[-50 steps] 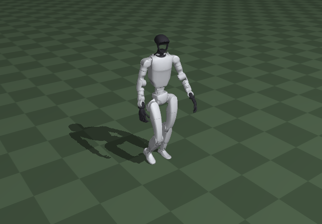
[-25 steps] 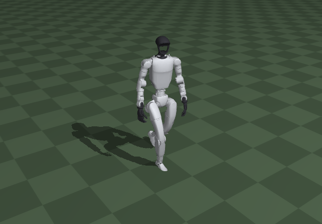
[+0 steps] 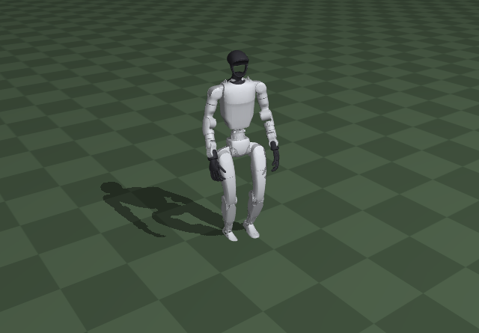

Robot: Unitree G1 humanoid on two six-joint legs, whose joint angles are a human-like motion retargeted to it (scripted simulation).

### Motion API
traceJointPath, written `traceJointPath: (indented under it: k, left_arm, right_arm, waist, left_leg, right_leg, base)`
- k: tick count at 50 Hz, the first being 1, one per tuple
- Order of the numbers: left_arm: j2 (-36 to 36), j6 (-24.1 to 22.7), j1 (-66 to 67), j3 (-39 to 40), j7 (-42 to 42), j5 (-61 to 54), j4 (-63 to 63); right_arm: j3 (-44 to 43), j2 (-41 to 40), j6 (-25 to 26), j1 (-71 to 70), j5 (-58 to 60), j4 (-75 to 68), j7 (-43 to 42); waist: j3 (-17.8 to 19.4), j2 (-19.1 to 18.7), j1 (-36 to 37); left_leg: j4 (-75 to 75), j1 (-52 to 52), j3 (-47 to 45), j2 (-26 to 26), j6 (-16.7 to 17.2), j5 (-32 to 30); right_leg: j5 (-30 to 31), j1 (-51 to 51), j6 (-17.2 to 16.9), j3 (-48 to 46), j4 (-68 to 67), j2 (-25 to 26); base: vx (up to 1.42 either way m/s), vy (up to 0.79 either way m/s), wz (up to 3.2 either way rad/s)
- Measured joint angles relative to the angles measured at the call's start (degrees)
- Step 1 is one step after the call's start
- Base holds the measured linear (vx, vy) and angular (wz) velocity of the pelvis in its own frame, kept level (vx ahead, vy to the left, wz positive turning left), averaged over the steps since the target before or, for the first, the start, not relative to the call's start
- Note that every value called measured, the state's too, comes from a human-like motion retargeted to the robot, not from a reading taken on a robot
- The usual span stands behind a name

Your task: Walk

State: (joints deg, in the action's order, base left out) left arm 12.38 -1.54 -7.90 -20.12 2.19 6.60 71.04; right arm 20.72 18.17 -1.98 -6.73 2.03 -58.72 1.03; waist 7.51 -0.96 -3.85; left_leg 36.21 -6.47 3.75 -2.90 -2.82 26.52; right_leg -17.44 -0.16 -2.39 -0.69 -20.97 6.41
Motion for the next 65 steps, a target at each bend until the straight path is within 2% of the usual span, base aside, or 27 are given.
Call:
traceJointPath:
  k: [18,32,42,48,53,57,65]
  left_arm:
    - [-2.4,-1.1,-1.3,-4.6,3.4,3.0,0.9]
    - [-3.0,-0.7,-0.5,-2.8,3.3,2.8,1.9]
    - [-2.8,-0.4,0.0,-0.8,1.5,1.5,2.1]
    - [-2.4,0.0,0.2,-0.4,0.7,1.1,2.4]
    - [-2.5,0.6,0.6,0.1,0.2,0.4,3.2]
    - [-2.3,0.9,0.7,1.2,-0.4,-0.8,3.9]
    - [-1.4,-0.1,0.8,3.5,-1.4,-3.4,3.2]
  right_arm:
    - [0.0,-0.5,1.0,2.1,1.7,-10.0,3.4]
    - [-0.9,0.2,0.6,2.6,0.3,-10.0,3.2]
    - [-2.5,1.0,0.3,2.1,-1.2,-9.5,1.9]
    - [-3.6,1.3,0.0,1.8,-2.5,-9.7,1.4]
    - [-4.8,1.3,0.0,2.2,-3.9,-10.4,1.2]
    - [-5.8,1.2,0.3,2.8,-5.4,-11.4,1.0]
    - [-8.1,-2.2,0.8,3.2,-8.0,-11.0,1.0]
  waist:
    - [-2.2,-1.8,-1.9]
    - [-2.2,-1.8,-1.3]
    - [-1.3,-1.1,-0.6]
    - [-0.6,-0.1,-0.2]
    - [-0.1,0.5,-1.0]
    - [0.3,0.1,-1.7]
    - [0.7,-0.8,-2.0]
  left_leg:
    - [-11.7,7.5,-1.7,-0.6,-0.6,-0.7]
    - [-12.8,6.9,-2.3,-1.9,-1.6,-0.5]
    - [-9.4,4.1,-2.4,-4.2,-3.3,1.3]
    - [-8.7,3.3,-2.5,-6.5,-4.2,2.3]
    - [-9.7,4.0,-1.6,-7.9,-4.5,2.6]
    - [-11.9,5.7,-0.6,-7.4,-4.4,2.5]
    - [-13.1,9.1,1.5,-5.3,-4.2,4.4]
  right_leg:
    - [1.8,6.6,-1.9,0.5,10.0,-1.5]
    - [0.0,4.4,-2.1,0.7,7.8,-2.8]
    - [-6.0,-2.7,-2.2,0.4,-5.0,-4.9]
    - [-9.6,-10.9,-0.7,-5.1,-20.7,-9.5]
    - [-11.6,-18.4,0.3,-5.6,-29.6,-11.8]
    - [-10.0,-23.1,-0.1,-5.9,-27.0,-11.6]
    - [-1.7,-27.8,-3.4,-6.4,-7.9,-8.7]
  base:
    - [0.09,0.05,-0.08]
    - [0.01,0.06,-0.04]
    - [-0.01,0.05,-0.01]
    - [0.02,0.01,-0.02]
    - [0.11,0.03,0.11]
    - [0.18,0.04,0.16]
    - [0.26,0.01,0.14]
